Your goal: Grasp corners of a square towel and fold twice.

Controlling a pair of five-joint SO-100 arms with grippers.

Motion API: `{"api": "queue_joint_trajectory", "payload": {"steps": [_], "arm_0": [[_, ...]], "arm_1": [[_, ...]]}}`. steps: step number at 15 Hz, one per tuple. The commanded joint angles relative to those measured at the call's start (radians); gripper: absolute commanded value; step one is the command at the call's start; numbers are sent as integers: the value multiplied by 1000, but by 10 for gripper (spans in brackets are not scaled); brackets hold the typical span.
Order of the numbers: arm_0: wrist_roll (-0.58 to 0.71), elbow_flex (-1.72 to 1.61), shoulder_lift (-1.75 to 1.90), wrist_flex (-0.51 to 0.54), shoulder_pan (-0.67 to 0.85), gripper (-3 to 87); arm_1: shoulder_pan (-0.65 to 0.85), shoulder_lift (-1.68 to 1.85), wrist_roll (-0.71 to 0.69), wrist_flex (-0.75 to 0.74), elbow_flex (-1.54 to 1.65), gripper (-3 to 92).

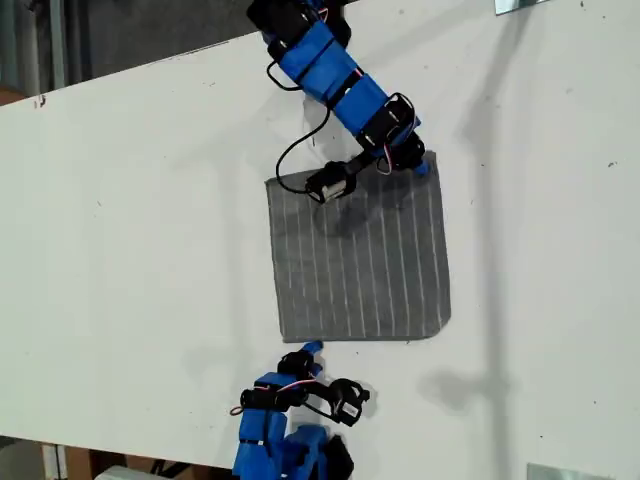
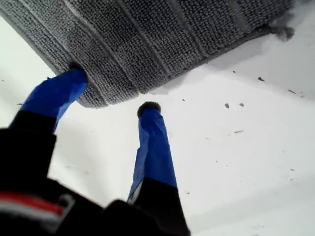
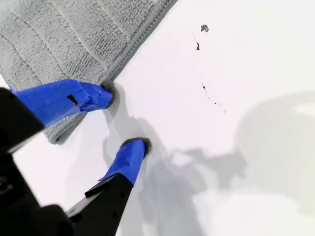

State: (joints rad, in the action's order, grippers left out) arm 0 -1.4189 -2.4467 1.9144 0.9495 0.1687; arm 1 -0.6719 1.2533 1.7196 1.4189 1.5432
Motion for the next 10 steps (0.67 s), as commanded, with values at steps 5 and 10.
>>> {"api": "queue_joint_trajectory", "payload": {"steps": [5, 10], "arm_0": [[17, 5, 26, -14, 11, 195], [14, 3, 28, -14, -3, 192]], "arm_1": [[-5, -71, -8, -167, 9, 343], [21, -147, -21, -258, 14, -1]]}}
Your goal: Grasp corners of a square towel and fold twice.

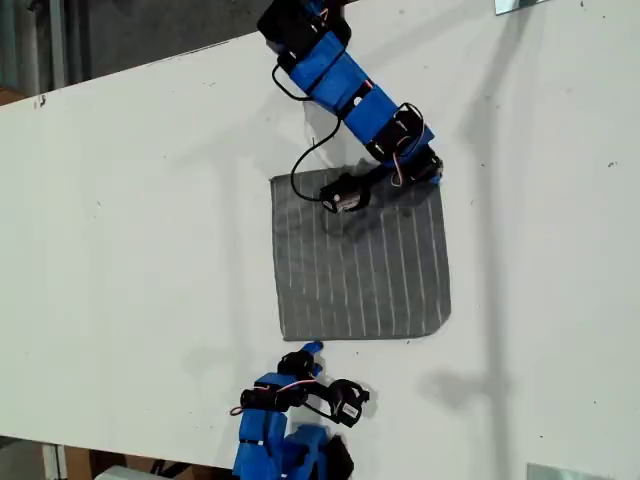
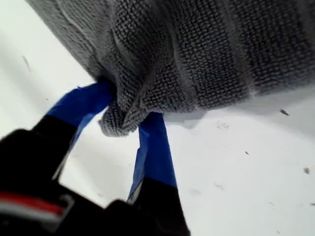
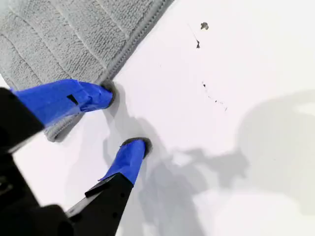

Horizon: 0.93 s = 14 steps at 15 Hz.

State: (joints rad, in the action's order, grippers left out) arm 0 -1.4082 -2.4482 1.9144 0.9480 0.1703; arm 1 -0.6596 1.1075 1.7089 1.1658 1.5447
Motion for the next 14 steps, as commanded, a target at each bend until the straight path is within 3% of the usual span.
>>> {"api": "queue_joint_trajectory", "payload": {"steps": [1, 2, 5, 7, 9, 12, 14], "arm_0": [[2, 28, 15, 0, -31, 192], [-20, 89, -35, 48, -61, 192], [-74, 534, -232, 333, -242, 189], [-66, 735, -319, 316, -394, 189], [-163, 879, -488, 302, -537, 195], [-301, 1189, -762, 419, -689, 215], [-319, 1287, -838, 442, -721, 228]], "arm_1": [[8, 2, -11, 5, 6, -1], [6, 3, -11, 25, -5, -1], [12, 3, -9, 54, -18, -1], [8, 0, -6, 71, -35, -1], [9, -9, -14, 126, -78, -1], [8, -9, -15, 150, -84, -1], [5, -12, -15, 143, -86, -1]]}}
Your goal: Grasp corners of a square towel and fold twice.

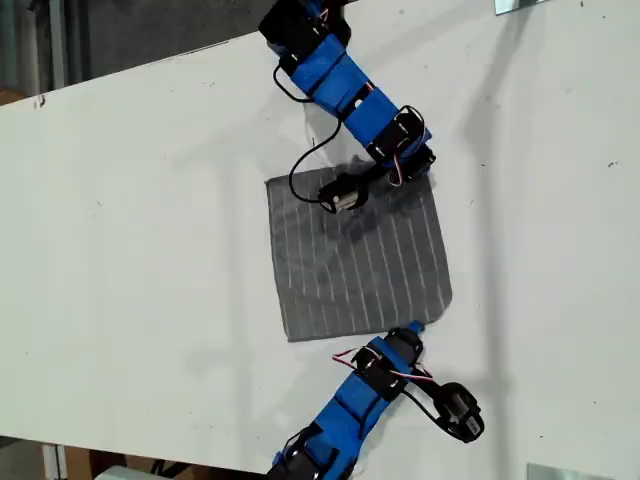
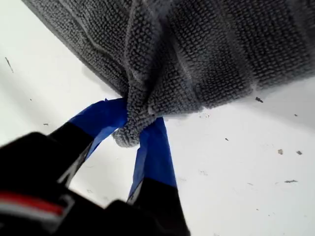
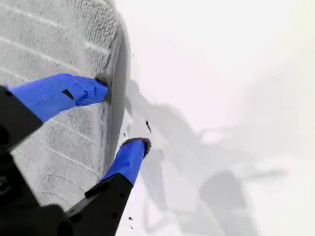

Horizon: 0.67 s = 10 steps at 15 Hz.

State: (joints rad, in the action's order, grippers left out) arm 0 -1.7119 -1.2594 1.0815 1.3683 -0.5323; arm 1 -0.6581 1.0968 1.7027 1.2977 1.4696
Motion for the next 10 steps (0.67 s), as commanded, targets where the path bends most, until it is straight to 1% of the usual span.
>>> {"api": "queue_joint_trajectory", "payload": {"steps": [1, 3, 5, 6, 8, 10], "arm_0": [[3, 135, -26, 11, -20, 231], [75, 192, -43, -69, -17, 237], [147, 307, -80, -58, -2, 238], [178, 321, -80, -75, 8, 237], [187, 325, -94, -75, 20, 238], [161, 321, -158, -84, 23, 242]], "arm_1": [[6, -5, -9, 11, -12, -1], [8, -8, -9, 9, -12, -1], [8, -11, -9, 8, -9, -1], [9, -15, -9, 5, -9, -1], [9, -15, -9, 5, -12, -1], [2, -15, -9, 14, -32, -1]]}}
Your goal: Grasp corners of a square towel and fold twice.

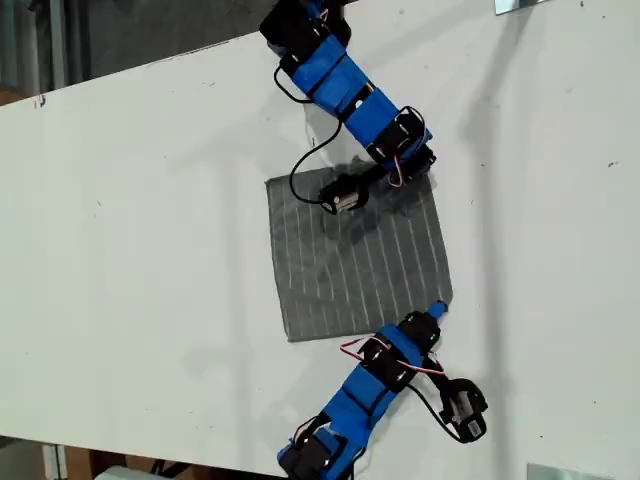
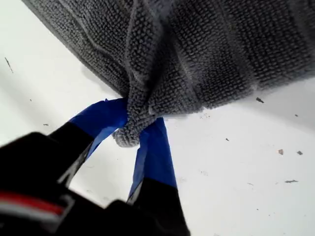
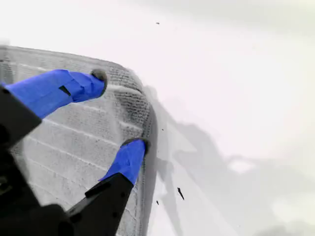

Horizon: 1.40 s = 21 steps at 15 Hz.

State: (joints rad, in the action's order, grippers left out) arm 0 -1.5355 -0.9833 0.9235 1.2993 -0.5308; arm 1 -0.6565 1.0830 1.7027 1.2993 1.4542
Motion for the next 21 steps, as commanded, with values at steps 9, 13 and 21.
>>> {"api": "queue_joint_trajectory", "payload": {"steps": [9, 13, 21], "arm_0": [[-60, 64, -218, -107, 58, -2], [-86, 115, -156, -15, 32, -2], [249, 115, 360, 40, -2, -2]], "arm_1": [[-15, -2, -11, 34, -61, -1], [-8, -8, -40, 92, -169, -1], [61, 198, -176, 385, -499, -1]]}}
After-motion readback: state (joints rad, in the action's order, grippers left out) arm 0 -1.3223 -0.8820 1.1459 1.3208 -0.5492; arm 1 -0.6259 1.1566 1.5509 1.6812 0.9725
